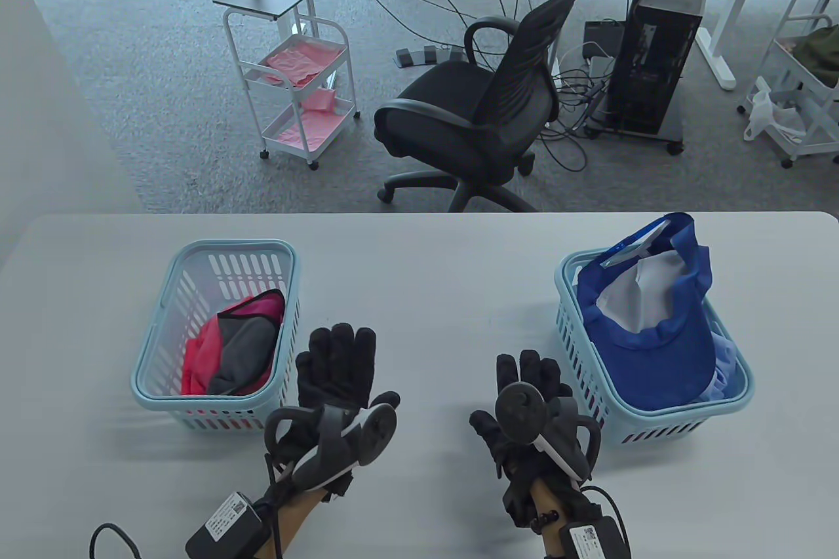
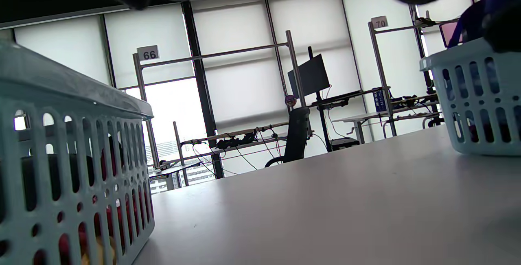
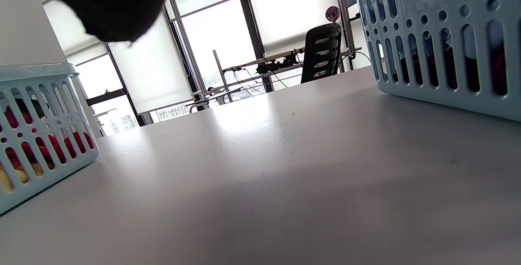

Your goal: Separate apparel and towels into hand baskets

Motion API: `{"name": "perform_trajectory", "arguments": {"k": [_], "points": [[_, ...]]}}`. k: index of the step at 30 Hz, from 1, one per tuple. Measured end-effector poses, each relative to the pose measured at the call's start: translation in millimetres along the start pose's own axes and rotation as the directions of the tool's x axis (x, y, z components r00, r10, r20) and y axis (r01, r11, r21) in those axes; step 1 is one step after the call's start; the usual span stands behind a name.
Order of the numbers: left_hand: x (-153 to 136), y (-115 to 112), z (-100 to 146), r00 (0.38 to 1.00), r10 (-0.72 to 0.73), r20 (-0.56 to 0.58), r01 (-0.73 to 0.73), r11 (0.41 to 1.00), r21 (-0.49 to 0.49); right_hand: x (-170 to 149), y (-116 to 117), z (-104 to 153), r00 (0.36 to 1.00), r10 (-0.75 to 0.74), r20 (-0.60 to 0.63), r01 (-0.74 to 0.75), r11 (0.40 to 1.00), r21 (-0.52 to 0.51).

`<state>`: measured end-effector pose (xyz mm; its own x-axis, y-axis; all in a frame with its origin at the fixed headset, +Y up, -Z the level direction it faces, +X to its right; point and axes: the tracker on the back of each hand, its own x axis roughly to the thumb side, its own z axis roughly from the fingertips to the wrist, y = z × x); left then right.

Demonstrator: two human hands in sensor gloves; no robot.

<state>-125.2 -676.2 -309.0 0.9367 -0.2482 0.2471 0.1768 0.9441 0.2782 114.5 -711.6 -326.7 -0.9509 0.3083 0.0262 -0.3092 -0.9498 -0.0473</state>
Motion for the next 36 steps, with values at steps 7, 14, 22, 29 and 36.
{"name": "perform_trajectory", "arguments": {"k": [7, 14, 22, 29, 36], "points": [[2, -19, 9, 1.000, 0.005, 0.007, -0.004, 0.996, -0.084, 0, 1, 0, 1.000, -0.002, -0.006, 0.002, 1.000, 0.000], [3, -22, 11, 1.000, 0.017, 0.010, -0.016, 0.994, -0.109, 0, 1, 0, 1.000, -0.013, -0.003, 0.013, 1.000, -0.001], [4, -20, 13, 0.999, 0.035, 0.022, -0.033, 0.995, -0.097, -5, 0, 0, 1.000, -0.019, -0.016, 0.019, 1.000, -0.015], [6, -20, 13, 0.999, 0.024, 0.029, -0.021, 0.996, -0.090, -6, -5, 1, 0.999, -0.034, -0.024, 0.034, 0.999, -0.029], [6, -20, 12, 1.000, -0.006, 0.022, 0.007, 0.997, -0.083, -6, -3, 0, 1.000, -0.011, -0.025, 0.011, 1.000, -0.015]]}}
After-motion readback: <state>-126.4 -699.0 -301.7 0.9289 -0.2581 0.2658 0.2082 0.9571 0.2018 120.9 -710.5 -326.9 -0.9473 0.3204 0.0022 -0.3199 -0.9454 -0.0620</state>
